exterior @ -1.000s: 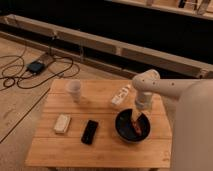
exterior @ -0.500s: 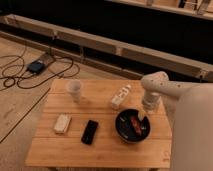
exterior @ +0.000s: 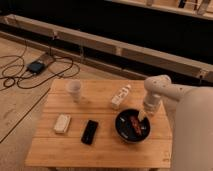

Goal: Pick up the ceramic bowl

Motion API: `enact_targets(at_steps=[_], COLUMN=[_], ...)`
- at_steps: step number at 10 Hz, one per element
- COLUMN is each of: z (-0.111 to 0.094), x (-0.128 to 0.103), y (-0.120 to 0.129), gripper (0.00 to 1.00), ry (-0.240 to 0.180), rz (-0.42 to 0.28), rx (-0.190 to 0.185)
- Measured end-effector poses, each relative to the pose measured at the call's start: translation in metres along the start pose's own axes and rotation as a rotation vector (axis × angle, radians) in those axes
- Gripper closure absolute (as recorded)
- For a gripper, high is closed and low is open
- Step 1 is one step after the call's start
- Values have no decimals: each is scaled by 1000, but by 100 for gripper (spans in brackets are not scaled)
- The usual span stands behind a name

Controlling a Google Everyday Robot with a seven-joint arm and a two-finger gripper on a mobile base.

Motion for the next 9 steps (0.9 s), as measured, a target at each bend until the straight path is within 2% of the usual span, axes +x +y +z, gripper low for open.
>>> enact_targets(at_steps=[3, 4, 6, 7, 9], z=[4, 4, 3, 2, -3], x=[3, 5, 8, 6, 5], y=[-1, 3, 8, 11, 12], gripper=[63, 76, 92, 99, 100], ry=[17, 25, 28, 27, 19], rz=[16, 24, 28, 22, 17], rx=[4, -11, -43, -58, -77])
